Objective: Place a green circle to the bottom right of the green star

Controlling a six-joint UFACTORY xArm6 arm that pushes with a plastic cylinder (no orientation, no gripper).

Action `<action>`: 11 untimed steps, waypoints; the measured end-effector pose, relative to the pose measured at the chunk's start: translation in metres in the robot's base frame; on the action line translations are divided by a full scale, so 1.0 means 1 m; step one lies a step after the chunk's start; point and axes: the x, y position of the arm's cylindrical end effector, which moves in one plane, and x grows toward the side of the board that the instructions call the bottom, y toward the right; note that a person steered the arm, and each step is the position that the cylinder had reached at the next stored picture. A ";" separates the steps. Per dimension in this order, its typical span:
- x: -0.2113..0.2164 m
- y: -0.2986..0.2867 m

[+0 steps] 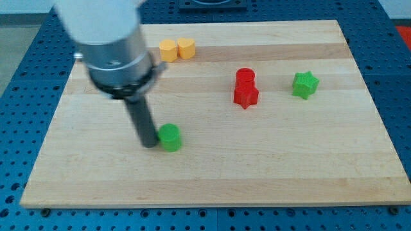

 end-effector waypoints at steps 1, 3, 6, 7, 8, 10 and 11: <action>-0.001 0.059; 0.007 0.116; 0.020 0.108; 0.003 0.146; -0.002 0.179; -0.012 0.103; -0.037 0.118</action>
